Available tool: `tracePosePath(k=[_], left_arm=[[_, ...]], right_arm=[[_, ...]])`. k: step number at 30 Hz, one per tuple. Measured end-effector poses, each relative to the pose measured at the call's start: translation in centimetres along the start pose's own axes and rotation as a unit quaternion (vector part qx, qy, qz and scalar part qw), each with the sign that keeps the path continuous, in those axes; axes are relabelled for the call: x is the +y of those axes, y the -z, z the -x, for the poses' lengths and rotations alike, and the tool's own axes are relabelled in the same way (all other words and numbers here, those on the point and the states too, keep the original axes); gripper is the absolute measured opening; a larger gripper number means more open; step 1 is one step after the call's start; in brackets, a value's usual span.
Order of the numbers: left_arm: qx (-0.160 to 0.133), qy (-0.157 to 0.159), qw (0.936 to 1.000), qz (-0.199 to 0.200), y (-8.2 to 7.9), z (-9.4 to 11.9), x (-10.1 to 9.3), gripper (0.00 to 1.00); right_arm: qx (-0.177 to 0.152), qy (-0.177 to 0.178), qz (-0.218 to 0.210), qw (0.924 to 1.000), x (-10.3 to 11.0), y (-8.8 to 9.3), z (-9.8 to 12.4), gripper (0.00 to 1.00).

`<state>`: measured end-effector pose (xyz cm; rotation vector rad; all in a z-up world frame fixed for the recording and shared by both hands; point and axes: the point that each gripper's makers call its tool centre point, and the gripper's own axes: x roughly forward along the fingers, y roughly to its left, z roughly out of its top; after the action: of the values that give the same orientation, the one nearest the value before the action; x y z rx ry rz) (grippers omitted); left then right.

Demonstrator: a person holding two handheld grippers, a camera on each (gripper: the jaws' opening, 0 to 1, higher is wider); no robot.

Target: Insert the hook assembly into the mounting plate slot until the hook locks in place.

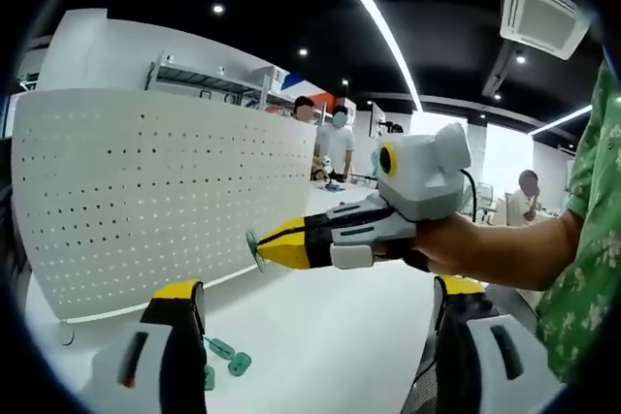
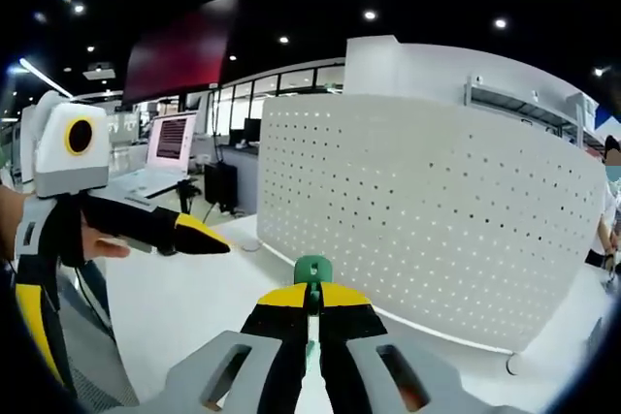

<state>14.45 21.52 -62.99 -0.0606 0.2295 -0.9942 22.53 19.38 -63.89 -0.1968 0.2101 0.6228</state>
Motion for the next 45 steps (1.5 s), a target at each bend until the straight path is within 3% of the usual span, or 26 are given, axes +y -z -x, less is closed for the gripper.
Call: tracePosePath(k=[24, 36, 45], left_arm=[[-0.012, -0.007, 0.9999, -0.001, -0.7, 0.0, 0.7, 1.0], [-0.012, -0.01, 0.9999, 0.0, -0.6, -0.2, 1.1, 0.99], [-0.008, -0.005, 1.0, 0.0, -0.5, -0.5, 1.1, 0.98]], right_arm=[[-0.038, 0.043, -0.02, 0.9982, -3.8, -4.4, -2.5, 0.01], [-0.068, 0.089, -0.037, 0.993, -7.0, -6.4, -2.8, 0.01], [-0.097, 0.142, -0.05, 0.9838, -11.0, -8.4, -2.4, 0.01]])
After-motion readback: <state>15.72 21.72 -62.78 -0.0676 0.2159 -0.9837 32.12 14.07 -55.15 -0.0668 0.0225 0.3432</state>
